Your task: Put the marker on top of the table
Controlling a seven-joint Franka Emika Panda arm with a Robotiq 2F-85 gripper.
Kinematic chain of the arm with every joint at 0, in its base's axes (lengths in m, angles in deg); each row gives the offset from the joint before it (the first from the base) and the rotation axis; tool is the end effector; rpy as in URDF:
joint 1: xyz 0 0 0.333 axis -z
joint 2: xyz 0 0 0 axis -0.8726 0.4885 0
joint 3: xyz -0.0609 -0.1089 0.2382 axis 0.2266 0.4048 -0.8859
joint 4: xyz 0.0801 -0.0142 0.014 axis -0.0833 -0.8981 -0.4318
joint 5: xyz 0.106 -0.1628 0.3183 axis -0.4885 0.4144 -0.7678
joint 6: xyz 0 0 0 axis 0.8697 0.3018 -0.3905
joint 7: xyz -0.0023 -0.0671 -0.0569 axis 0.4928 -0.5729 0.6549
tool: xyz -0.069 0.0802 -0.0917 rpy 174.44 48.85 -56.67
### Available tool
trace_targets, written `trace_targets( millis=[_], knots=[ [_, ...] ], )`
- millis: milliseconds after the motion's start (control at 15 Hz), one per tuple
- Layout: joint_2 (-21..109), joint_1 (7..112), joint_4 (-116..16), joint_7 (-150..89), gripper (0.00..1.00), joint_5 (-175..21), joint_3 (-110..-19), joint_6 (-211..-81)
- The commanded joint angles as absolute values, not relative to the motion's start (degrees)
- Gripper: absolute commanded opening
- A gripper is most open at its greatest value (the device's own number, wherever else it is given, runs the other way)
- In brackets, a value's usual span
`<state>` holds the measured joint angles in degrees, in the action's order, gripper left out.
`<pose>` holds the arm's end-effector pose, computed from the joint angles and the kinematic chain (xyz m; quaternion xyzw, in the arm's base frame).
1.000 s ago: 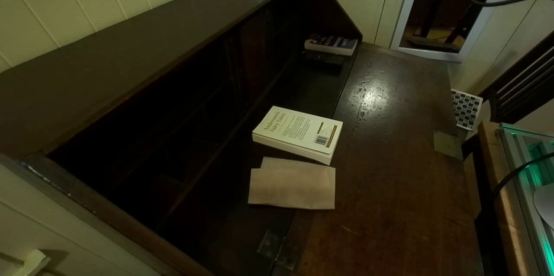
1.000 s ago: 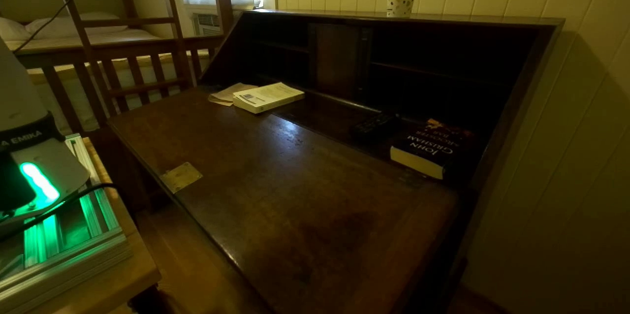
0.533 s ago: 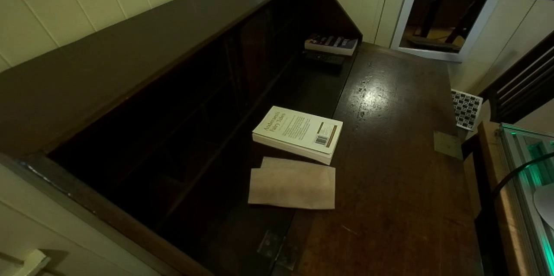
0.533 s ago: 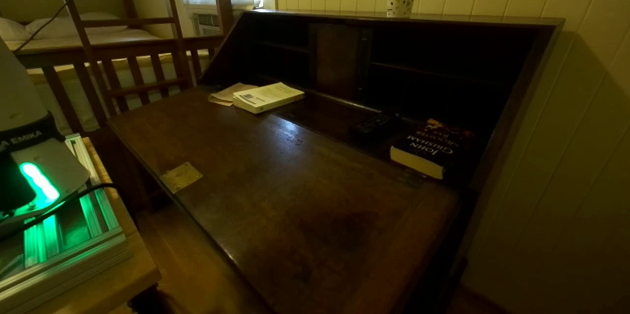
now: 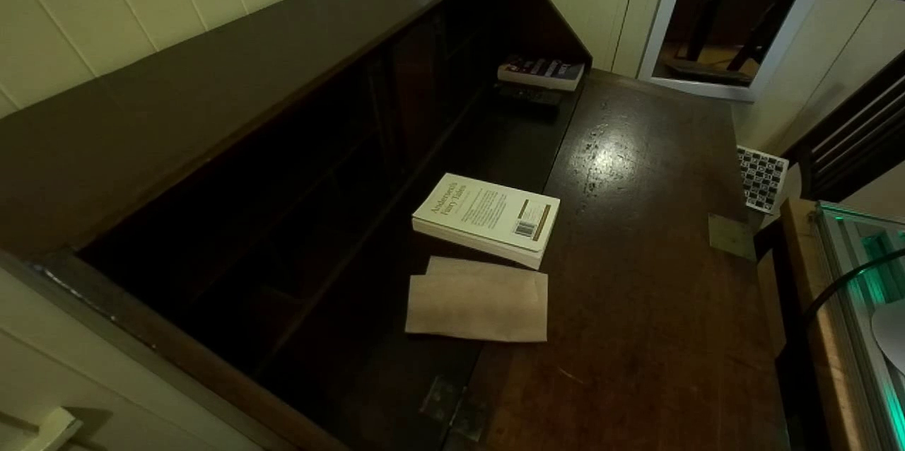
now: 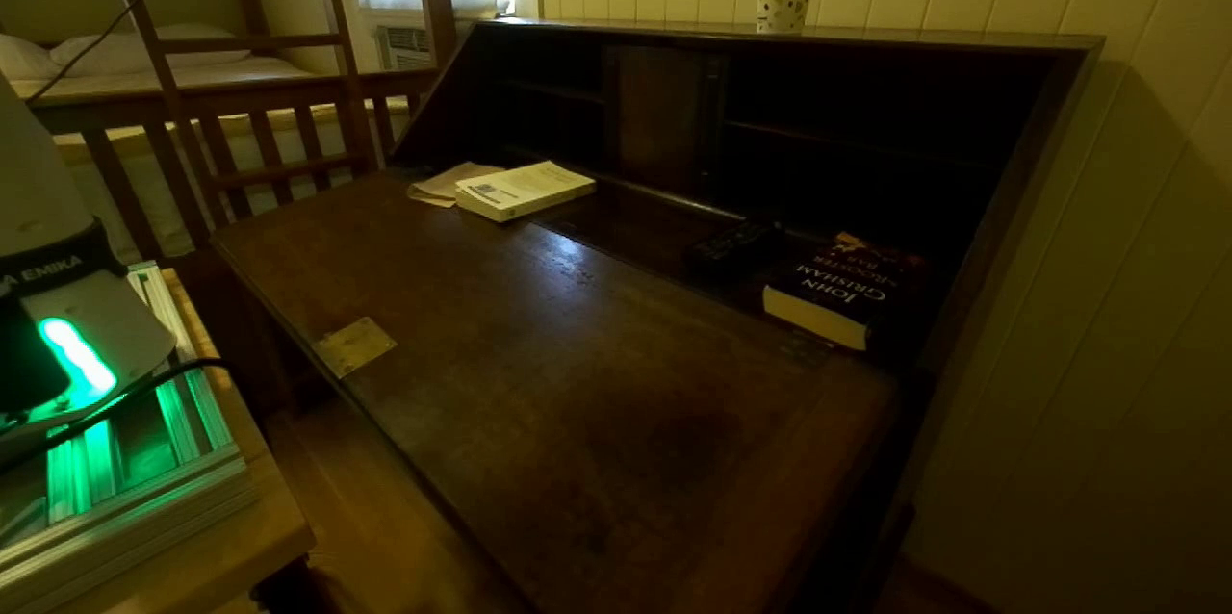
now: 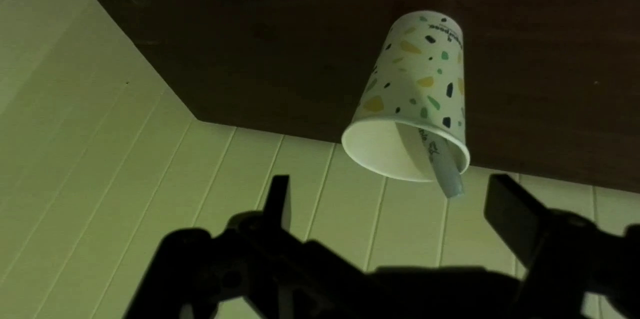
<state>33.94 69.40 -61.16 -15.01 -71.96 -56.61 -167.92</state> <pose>0.6052 -0.2181 0.5141 0.9157 -0.0216 0.3649 0.1670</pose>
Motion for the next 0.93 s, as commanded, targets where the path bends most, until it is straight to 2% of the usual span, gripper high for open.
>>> trace_targets(
  millis=[0, 533, 867],
  knots=[
    [38.2, 68.6, -58.1, -23.1, 1.0, -69.3, -55.5, -171.9],
    [41.8, 65.6, -55.2, -38.0, 1.0, -66.9, -53.1, -176.9],
    [40.2, 66.9, -57.7, -34.0, 1.0, -69.0, -54.5, -175.8]
  ],
)
